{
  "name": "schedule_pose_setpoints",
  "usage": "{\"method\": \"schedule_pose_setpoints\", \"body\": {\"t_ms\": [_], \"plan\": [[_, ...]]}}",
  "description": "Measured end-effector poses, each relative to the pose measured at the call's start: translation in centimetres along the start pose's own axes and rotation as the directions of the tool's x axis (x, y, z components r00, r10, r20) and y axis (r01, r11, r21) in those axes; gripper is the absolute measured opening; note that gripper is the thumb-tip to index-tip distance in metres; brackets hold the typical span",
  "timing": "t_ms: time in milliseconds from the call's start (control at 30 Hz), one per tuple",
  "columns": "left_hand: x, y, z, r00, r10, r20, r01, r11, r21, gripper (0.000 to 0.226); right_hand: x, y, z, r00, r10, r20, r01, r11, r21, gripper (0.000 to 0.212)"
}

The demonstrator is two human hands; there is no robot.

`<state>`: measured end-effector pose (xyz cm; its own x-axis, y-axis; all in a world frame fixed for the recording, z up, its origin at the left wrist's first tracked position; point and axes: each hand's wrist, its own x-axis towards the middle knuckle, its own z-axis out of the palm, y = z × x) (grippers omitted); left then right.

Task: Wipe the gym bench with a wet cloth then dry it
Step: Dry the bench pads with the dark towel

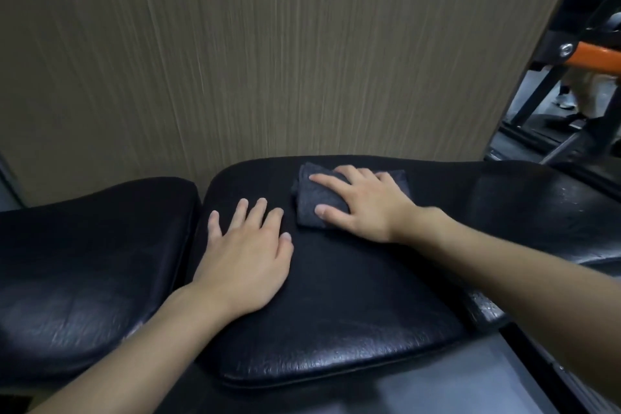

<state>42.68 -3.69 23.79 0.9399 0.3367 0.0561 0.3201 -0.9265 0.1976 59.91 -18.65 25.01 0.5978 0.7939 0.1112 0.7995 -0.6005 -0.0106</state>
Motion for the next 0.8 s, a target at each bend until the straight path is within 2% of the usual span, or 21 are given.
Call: {"method": "schedule_pose_setpoints", "body": {"t_ms": [200,367,500,633,800], "plan": [[0.1,-0.2,0.2,1.0,-0.001,-0.003,0.001,1.0,0.027,0.055,8.7,3.2,0.9,0.992,0.124,0.019,-0.123,0.992,-0.009,0.068],[0.2,-0.1,0.1,1.0,-0.012,-0.006,0.012,0.999,0.029,0.054,10.1,3.4,1.0,0.985,0.172,0.025,-0.172,0.985,0.001,0.068],[0.3,-0.2,0.2,1.0,-0.014,0.006,0.014,1.0,0.021,0.054,7.0,2.2,0.7,0.989,0.144,0.019,-0.144,0.989,0.011,0.066],[0.3,-0.4,0.2,1.0,-0.011,0.023,0.01,1.0,0.006,0.055,0.4,0.2,0.0,0.997,0.072,0.003,-0.072,0.997,0.027,0.073],[0.1,-0.5,0.1,0.999,0.011,0.042,-0.012,1.0,0.009,0.056,-7.7,-2.8,-1.1,0.998,0.067,0.015,-0.067,0.998,-0.012,0.073]]}}
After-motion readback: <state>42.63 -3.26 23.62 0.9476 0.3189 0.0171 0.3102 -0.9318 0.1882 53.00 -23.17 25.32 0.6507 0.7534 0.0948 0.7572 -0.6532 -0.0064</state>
